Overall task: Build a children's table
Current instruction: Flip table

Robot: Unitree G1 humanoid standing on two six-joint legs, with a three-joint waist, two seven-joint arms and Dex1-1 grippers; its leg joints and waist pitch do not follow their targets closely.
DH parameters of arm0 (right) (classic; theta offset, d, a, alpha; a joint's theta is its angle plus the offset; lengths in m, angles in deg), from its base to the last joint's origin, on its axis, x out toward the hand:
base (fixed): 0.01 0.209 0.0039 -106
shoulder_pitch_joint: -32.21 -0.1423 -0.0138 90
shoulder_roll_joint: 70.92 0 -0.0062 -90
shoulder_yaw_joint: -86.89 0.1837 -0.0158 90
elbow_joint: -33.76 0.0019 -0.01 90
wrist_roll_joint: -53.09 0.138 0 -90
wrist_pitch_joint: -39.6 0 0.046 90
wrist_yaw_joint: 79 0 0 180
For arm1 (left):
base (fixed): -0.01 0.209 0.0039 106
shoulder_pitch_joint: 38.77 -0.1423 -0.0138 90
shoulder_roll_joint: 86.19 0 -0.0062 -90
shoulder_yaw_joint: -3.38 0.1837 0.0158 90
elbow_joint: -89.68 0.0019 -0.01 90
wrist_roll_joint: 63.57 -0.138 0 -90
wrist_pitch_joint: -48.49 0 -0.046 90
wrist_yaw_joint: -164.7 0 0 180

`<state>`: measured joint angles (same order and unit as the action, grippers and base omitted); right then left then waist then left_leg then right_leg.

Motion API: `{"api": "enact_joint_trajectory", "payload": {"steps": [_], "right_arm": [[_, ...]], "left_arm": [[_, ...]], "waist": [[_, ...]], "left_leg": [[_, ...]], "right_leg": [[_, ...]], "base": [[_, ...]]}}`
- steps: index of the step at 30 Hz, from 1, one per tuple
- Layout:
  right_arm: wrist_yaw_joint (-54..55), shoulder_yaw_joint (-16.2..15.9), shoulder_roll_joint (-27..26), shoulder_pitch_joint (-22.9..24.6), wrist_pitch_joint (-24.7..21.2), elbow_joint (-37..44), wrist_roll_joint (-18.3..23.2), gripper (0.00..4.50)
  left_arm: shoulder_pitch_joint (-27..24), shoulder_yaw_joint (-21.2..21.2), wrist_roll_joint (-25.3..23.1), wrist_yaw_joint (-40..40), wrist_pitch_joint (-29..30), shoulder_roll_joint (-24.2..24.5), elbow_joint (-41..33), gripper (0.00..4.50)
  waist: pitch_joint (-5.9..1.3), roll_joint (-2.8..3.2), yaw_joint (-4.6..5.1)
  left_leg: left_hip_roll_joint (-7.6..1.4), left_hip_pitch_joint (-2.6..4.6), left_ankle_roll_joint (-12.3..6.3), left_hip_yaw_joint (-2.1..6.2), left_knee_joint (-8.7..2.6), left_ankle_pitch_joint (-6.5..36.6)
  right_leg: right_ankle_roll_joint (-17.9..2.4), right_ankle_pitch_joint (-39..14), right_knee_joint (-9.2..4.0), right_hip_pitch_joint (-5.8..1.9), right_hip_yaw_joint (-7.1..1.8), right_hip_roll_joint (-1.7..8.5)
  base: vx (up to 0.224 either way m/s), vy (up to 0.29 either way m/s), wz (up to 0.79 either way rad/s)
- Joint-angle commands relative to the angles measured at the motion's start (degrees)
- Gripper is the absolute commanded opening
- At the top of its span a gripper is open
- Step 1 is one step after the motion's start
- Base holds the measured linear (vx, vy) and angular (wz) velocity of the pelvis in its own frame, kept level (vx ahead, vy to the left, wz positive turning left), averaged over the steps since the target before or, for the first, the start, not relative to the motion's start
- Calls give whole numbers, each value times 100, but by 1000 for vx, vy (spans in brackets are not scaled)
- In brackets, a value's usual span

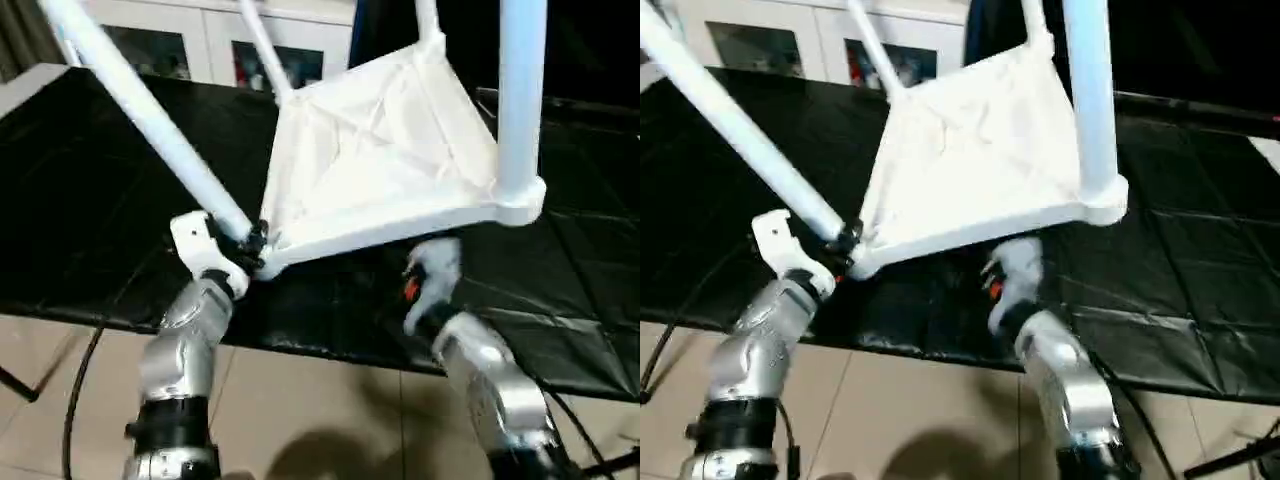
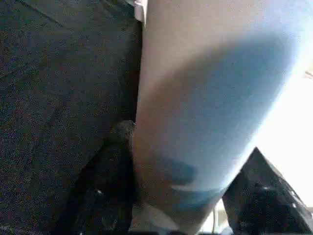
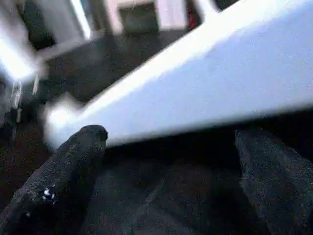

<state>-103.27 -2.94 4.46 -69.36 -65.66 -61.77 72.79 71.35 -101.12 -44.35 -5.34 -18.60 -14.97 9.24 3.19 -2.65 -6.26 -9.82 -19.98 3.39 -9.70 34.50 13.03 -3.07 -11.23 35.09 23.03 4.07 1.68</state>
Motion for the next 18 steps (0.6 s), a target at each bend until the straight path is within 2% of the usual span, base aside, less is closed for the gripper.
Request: {"api": "enact_joint_trajectory", "payload": {"steps": [1, 6, 9, 11, 13, 14, 18], "right_arm": [[39, 314, -140, -155, -46, -105, 529, 450], [336, 780, -466, -494, 78, -519, 936, 450], [310, 921, -578, -651, 106, -688, 1043, 450], [292, 1105, -703, -991, 134, -1158, 1193, 450], [248, 1154, -738, -1189, 173, -1443, 1264, 450], [224, 1162, -748, -1305, 218, -1615, 1269, 450], [274, 1397, -858, -1762, 271, -2178, 1462, 450]], "left_arm": [[-93, 137, 214, -36, 290, -222, -234, 216], [-94, 185, 303, -200, 403, -251, -365, 216], [-124, 249, 292, -218, 453, -246, -415, 216], [-148, 293, 267, -240, 503, -297, -489, 216], [-145, 314, 224, -243, 547, -342, -541, 216], [-136, 336, 196, -246, 560, -366, -559, 216], [-77, 426, 167, -287, 601, -448, -591, 216]], "waist": [[-367, -54, 21], [-365, -52, 42], [-368, -21, 57], [-377, -19, 75], [-371, -28, 93], [-390, -15, 110], [-394, -13, 105]], "left_leg": [[-373, -29, -610, 129, -347, -134], [-351, -36, -651, 117, -339, -269], [-352, -37, -630, 118, -340, -250], [-360, -30, -621, 123, -341, -279], [-341, -45, -614, 109, -336, -261], [-357, -33, -615, 120, -332, -311], [-354, -30, -671, 110, -320, -400]], "right_leg": [[-698, -511, -361, -357, -388, 690], [-759, -332, -346, -351, -383, 681], [-760, -362, -351, -356, -381, 684], [-810, -272, -333, -348, -373, 676], [-836, -293, -340, -369, -379, 681], [-893, -213, -309, -364, -369, 686], [-963, -49, -293, -367, -369, 681]], "base": [[0, 0, 0], [0, 0, 0], [0, 0, 0], [0, 0, 0], [0, 0, 0], [0, 0, 0], [0, 0, 0]]}}
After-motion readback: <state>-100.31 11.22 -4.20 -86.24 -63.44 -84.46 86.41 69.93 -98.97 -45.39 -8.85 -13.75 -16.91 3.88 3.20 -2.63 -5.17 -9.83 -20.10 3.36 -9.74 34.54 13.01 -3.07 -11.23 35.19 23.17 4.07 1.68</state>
